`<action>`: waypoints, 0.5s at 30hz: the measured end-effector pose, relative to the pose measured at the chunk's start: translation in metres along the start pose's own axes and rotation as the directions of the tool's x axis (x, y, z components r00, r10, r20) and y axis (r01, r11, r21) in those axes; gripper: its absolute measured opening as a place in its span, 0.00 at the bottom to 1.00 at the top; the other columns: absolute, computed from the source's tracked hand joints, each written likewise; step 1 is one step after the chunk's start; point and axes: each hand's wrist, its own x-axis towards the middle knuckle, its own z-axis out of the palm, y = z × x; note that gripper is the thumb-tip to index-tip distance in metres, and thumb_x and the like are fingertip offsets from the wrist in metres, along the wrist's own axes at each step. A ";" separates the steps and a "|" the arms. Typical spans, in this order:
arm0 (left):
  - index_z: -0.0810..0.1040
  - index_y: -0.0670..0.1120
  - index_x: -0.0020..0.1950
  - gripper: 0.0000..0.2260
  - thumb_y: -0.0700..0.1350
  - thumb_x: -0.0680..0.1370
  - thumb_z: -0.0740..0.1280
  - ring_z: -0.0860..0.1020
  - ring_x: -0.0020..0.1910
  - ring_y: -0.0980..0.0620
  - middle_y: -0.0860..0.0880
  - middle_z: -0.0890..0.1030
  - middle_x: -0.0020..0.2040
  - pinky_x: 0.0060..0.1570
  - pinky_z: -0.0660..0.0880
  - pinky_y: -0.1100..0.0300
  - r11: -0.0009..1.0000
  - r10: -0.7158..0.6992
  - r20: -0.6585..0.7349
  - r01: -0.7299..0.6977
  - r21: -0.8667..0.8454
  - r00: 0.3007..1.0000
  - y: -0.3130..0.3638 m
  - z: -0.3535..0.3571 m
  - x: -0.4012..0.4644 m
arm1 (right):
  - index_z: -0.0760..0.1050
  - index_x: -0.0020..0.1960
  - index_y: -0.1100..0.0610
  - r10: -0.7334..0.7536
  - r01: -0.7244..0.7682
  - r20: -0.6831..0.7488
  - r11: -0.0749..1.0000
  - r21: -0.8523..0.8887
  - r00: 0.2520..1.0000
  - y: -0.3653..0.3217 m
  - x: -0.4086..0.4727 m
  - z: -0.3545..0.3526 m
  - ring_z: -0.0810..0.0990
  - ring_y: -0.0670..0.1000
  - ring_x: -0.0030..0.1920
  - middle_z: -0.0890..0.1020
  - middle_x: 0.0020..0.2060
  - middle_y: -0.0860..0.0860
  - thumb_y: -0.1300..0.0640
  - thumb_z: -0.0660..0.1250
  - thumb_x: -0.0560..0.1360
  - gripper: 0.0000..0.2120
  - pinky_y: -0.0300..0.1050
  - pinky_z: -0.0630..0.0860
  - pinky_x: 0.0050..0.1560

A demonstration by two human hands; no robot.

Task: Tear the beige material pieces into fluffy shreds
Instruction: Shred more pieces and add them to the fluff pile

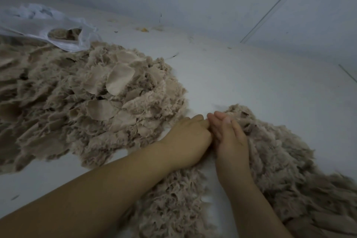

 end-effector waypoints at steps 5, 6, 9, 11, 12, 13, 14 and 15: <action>0.79 0.45 0.56 0.11 0.41 0.76 0.63 0.72 0.54 0.48 0.47 0.77 0.57 0.47 0.73 0.53 0.997 0.065 0.071 -0.068 0.039 0.995 0.002 -0.001 -0.007 | 0.79 0.53 0.51 0.103 -0.104 -0.025 0.993 -0.054 0.994 0.003 0.003 -0.002 0.84 0.47 0.56 0.85 0.55 0.52 0.52 0.55 0.85 0.13 0.37 0.78 0.51; 0.79 0.45 0.55 0.11 0.41 0.76 0.63 0.73 0.52 0.48 0.47 0.77 0.56 0.47 0.74 0.52 0.998 0.054 0.082 -0.057 0.031 0.995 0.002 -0.002 -0.007 | 0.79 0.53 0.51 0.099 -0.101 -0.023 0.993 -0.066 0.995 0.004 0.003 -0.002 0.84 0.47 0.56 0.85 0.55 0.52 0.52 0.55 0.85 0.13 0.38 0.78 0.52; 0.78 0.44 0.54 0.09 0.40 0.75 0.62 0.72 0.48 0.47 0.45 0.76 0.52 0.45 0.74 0.50 0.998 0.029 0.093 -0.035 0.061 0.995 0.002 -0.005 -0.008 | 0.79 0.54 0.51 0.084 -0.085 -0.015 0.992 -0.096 0.996 0.006 0.003 -0.002 0.83 0.46 0.56 0.85 0.55 0.50 0.52 0.55 0.85 0.13 0.39 0.77 0.55; 0.77 0.43 0.52 0.08 0.38 0.75 0.61 0.72 0.47 0.46 0.44 0.76 0.49 0.43 0.72 0.50 0.995 0.026 0.089 -0.034 0.094 0.996 0.005 -0.006 -0.008 | 0.78 0.56 0.53 0.094 -0.095 -0.019 0.990 -0.099 0.995 0.007 0.004 -0.003 0.83 0.45 0.56 0.84 0.55 0.50 0.52 0.55 0.85 0.13 0.38 0.77 0.54; 0.78 0.43 0.50 0.08 0.38 0.75 0.61 0.72 0.46 0.45 0.44 0.76 0.47 0.42 0.72 0.50 0.996 0.030 0.087 -0.037 0.085 0.996 0.005 -0.006 -0.009 | 0.78 0.58 0.55 0.102 -0.103 -0.022 0.990 -0.098 0.995 0.007 0.005 -0.004 0.83 0.45 0.56 0.84 0.55 0.51 0.52 0.56 0.85 0.13 0.36 0.78 0.52; 0.78 0.43 0.48 0.07 0.38 0.74 0.62 0.73 0.45 0.45 0.44 0.77 0.46 0.42 0.72 0.50 0.998 0.026 0.090 -0.031 0.055 0.996 0.005 -0.008 -0.010 | 0.77 0.59 0.57 0.107 -0.109 -0.024 0.989 -0.097 0.994 0.008 0.005 -0.005 0.83 0.44 0.55 0.84 0.56 0.51 0.53 0.56 0.85 0.14 0.34 0.78 0.49; 0.79 0.42 0.47 0.06 0.37 0.73 0.63 0.73 0.45 0.44 0.44 0.77 0.45 0.43 0.73 0.49 1.000 0.019 0.090 -0.019 0.006 0.996 0.004 -0.010 -0.011 | 0.77 0.60 0.58 0.112 -0.114 -0.025 0.989 -0.092 0.993 0.008 0.006 -0.005 0.83 0.44 0.55 0.83 0.56 0.52 0.53 0.56 0.85 0.14 0.33 0.79 0.48; 0.79 0.42 0.47 0.07 0.37 0.72 0.64 0.73 0.45 0.44 0.44 0.77 0.44 0.43 0.73 0.50 0.999 0.008 0.090 -0.004 -0.044 0.996 0.003 -0.013 -0.014 | 0.77 0.61 0.59 0.119 -0.121 -0.025 0.989 -0.088 0.993 0.009 0.007 -0.005 0.83 0.44 0.55 0.83 0.56 0.53 0.54 0.56 0.85 0.14 0.32 0.79 0.47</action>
